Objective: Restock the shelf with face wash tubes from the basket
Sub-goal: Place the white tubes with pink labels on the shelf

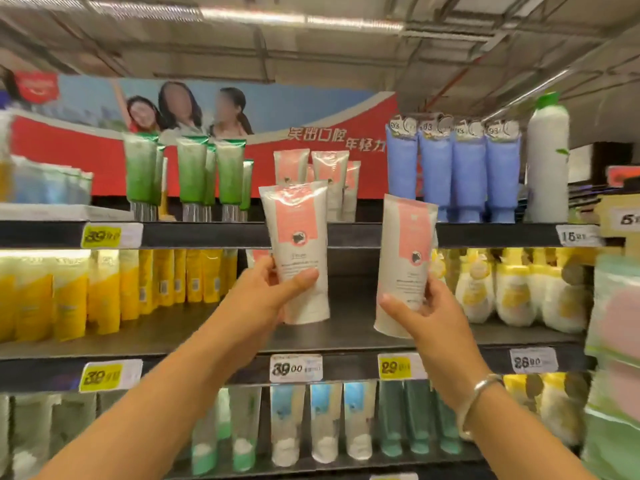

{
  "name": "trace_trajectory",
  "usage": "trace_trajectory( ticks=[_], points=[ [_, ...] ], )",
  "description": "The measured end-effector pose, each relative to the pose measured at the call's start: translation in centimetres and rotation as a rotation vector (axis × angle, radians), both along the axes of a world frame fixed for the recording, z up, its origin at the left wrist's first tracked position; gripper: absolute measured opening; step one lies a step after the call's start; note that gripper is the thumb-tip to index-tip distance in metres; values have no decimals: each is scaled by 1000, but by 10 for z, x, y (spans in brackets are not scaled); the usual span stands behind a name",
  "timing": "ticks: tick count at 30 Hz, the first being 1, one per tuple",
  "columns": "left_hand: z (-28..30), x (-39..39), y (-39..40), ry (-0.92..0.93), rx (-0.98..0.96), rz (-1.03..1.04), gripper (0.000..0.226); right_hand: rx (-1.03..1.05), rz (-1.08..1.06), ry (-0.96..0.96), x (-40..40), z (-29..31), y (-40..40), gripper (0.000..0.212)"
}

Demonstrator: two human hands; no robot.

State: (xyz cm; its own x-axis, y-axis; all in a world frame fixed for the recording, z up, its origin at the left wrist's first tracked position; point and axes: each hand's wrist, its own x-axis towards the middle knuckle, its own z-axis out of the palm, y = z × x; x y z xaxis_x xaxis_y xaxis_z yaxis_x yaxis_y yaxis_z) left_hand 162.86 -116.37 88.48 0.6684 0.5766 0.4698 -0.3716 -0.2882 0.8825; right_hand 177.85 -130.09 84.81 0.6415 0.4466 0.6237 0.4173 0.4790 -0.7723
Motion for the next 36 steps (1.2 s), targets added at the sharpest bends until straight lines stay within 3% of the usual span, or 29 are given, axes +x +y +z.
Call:
trace_trajectory(
  ticks=[7,13,17,21,24,31,36],
  points=[
    [82,32,73,-86,151,2,67,42,-100,-162,23,88,75,48],
    [116,66,111,-78,233,-22,55,15,-157,-226,43,137,111,53],
    [117,83,120,-12,307,-64,30,-104,-186,-224,55,143,130,61],
    [117,91,122,21,319,-40,31,-197,-246,-280,62,147,141,63],
    [121,90,120,55,350,-25,19,-240,-229,-276,65,153,142,56],
    [125,84,123,164,391,18,25,-336,-273,-298,68,154,139,62],
    [125,89,120,157,391,69,25,-357,-300,-319,70,152,134,54]
  ],
)
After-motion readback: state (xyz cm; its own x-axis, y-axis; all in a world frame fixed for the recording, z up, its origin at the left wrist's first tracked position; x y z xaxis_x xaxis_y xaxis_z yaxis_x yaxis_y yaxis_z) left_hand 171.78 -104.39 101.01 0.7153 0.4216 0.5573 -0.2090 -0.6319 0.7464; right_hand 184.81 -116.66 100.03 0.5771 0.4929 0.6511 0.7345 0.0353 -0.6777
